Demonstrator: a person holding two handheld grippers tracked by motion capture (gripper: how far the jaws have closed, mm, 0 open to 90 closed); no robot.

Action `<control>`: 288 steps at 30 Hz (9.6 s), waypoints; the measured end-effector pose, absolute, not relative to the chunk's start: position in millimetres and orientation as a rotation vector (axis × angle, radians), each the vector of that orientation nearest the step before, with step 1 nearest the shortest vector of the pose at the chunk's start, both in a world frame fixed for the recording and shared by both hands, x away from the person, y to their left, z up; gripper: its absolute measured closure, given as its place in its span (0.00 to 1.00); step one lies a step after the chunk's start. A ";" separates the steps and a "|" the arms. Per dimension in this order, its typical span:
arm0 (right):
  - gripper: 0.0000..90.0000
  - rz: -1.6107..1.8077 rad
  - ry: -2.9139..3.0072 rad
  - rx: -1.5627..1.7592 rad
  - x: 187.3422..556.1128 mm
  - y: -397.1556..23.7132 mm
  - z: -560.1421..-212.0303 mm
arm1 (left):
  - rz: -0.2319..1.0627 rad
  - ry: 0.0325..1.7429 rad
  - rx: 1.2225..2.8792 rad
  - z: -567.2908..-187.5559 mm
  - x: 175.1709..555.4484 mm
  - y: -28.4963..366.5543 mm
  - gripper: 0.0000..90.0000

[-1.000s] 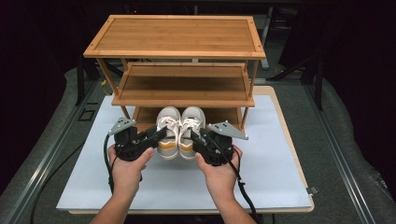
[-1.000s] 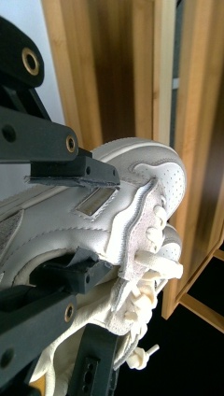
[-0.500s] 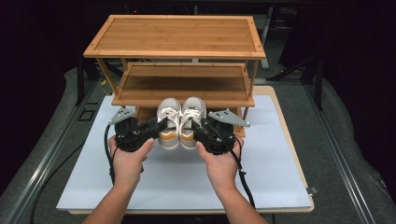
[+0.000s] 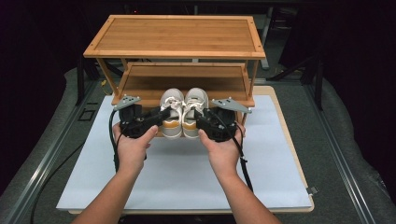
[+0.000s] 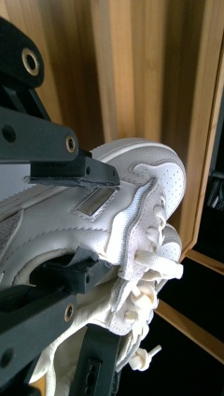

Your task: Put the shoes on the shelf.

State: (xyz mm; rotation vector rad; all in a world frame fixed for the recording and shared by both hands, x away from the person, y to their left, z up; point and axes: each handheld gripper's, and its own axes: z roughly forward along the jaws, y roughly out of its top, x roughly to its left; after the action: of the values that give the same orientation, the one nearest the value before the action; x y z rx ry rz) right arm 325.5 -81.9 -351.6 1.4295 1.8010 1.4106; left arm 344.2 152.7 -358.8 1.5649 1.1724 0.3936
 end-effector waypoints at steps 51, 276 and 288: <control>0.72 1.403 1.802 1.545 425.3 -86.3 -347.0 | 0.328 1.223 1.569 -355.2 443.5 150.3 0.67; 0.90 1.347 1.972 1.283 301.7 -167.9 -408.5 | 0.306 1.021 1.828 -415.1 314.6 251.1 0.85; 0.82 1.273 1.970 1.370 275.9 -179.9 -459.1 | 0.315 1.043 1.868 -466.4 301.7 245.7 0.68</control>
State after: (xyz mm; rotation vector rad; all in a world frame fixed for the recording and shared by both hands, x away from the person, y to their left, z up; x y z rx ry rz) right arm 275.9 -179.9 -459.1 1.3700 1.9696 1.2735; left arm 301.7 245.7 -466.4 1.8682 1.0433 0.3152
